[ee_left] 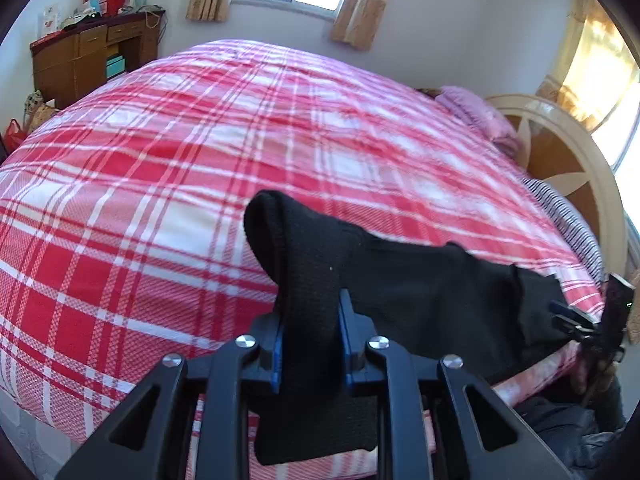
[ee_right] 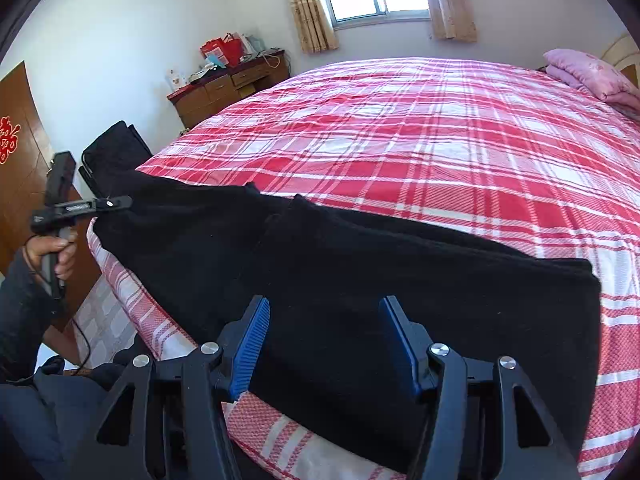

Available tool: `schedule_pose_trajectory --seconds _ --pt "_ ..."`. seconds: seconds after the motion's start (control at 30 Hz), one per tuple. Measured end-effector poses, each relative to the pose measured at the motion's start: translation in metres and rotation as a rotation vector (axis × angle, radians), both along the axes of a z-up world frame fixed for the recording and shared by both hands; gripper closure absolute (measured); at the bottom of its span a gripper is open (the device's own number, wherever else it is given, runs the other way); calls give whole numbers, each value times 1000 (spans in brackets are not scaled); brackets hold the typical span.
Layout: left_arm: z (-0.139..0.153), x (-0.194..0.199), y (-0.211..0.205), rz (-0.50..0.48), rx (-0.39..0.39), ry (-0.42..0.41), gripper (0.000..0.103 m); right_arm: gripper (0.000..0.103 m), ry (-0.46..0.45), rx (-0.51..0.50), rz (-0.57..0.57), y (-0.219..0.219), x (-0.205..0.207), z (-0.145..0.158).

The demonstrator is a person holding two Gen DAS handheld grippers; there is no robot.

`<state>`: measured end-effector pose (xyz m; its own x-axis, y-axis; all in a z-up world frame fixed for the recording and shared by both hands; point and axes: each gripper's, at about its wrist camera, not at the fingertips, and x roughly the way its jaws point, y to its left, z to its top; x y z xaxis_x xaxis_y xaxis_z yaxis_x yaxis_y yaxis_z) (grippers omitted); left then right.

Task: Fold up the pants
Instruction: 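Grasp the folded pants edge with the left gripper and lift it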

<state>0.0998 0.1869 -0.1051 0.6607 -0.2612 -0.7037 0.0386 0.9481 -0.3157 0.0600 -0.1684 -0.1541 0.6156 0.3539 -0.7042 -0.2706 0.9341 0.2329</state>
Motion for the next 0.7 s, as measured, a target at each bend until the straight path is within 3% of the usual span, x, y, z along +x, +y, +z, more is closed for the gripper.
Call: schedule_pose_trajectory --seconds 0.13,0.3,0.57,0.7 --pt "27 -8 -14 -41 -38 -60 81 44 1 -34 -35 -6 1 6" --pt "57 -13 -49 -122 -50 -126 81 44 99 -62 -74 -21 8 -3" --pt "93 -6 -122 -308 -94 -167 81 44 6 -20 -155 -65 -4 35" --pt "104 4 -161 -386 -78 -160 81 44 -4 -10 -206 -85 -5 42"
